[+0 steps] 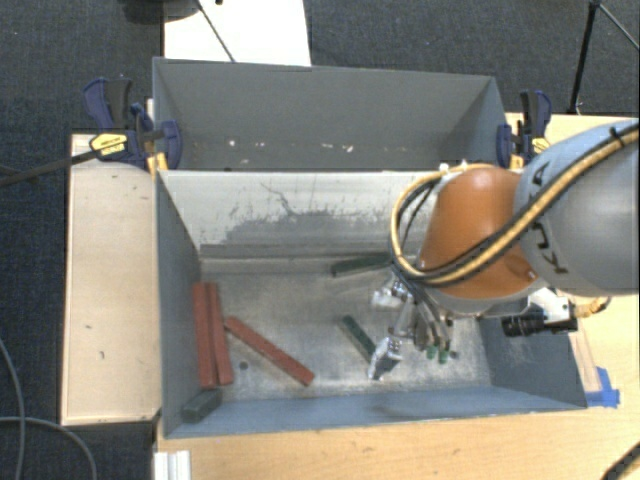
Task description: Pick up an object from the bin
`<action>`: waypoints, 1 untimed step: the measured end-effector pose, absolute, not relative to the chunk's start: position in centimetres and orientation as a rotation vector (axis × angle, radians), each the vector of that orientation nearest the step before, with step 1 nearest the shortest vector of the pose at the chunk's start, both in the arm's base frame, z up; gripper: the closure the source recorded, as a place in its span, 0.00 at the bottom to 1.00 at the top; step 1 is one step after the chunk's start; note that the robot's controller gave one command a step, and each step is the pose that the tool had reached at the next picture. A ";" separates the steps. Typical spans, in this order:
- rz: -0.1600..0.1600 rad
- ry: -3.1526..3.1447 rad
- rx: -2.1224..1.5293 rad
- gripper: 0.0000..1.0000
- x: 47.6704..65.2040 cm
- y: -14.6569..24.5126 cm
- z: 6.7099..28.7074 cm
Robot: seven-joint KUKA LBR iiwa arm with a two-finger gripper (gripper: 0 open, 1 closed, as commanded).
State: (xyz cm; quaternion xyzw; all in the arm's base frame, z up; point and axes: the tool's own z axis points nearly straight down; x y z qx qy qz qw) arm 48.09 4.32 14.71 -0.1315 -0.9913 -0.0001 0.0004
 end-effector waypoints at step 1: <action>-0.003 -3.050 -0.770 0.00 48.5 4.1 8.5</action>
Offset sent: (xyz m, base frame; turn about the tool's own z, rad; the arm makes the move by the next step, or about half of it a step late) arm 0.0034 0.0061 -0.0771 0.2685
